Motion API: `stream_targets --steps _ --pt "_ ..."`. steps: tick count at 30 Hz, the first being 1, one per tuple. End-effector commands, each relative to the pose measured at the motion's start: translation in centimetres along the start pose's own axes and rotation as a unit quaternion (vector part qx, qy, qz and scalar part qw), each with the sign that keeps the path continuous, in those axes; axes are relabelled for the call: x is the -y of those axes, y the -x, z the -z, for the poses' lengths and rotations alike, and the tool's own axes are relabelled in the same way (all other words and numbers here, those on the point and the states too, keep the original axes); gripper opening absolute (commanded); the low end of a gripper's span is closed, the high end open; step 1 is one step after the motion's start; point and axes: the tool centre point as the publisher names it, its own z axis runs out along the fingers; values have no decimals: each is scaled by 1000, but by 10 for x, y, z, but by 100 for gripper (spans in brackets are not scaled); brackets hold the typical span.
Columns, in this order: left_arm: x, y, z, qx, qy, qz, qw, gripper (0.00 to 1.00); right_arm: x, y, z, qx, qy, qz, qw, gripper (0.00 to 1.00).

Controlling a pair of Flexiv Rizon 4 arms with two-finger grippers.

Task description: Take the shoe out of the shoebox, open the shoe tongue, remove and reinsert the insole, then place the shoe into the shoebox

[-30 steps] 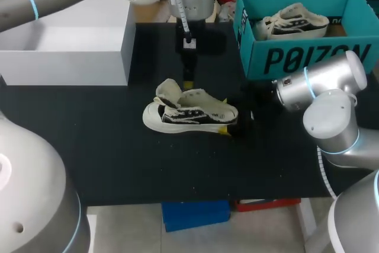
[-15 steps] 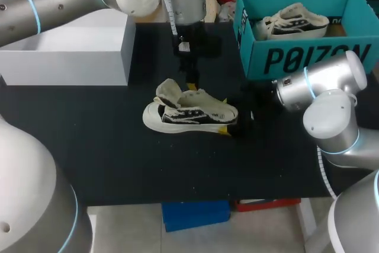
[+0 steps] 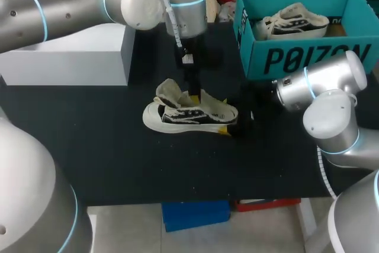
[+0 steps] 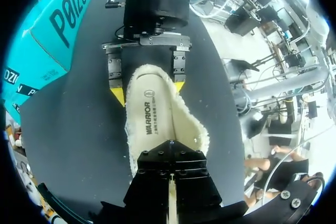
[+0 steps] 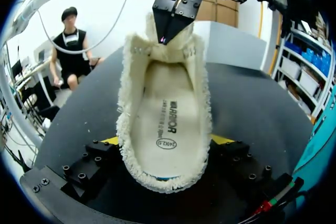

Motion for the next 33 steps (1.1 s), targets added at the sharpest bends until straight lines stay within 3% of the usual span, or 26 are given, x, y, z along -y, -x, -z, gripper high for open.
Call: stream_targets --steps 1,10,14,33 --pt "3 5 -4 -4 2 -1 1000 0 1 0 -3 1 0 0 1000 0" --pt "3 5 -4 -4 2 -1 1000 0 1 0 -3 1 0 0 1000 0" --pt "-7 9 -6 -5 4 20 1000 0 1 0 -3 1 0 0 1000 0" --pt "12 9 -53 -37 6 19 999 0 1 0 -3 1 0 0 1000 0"
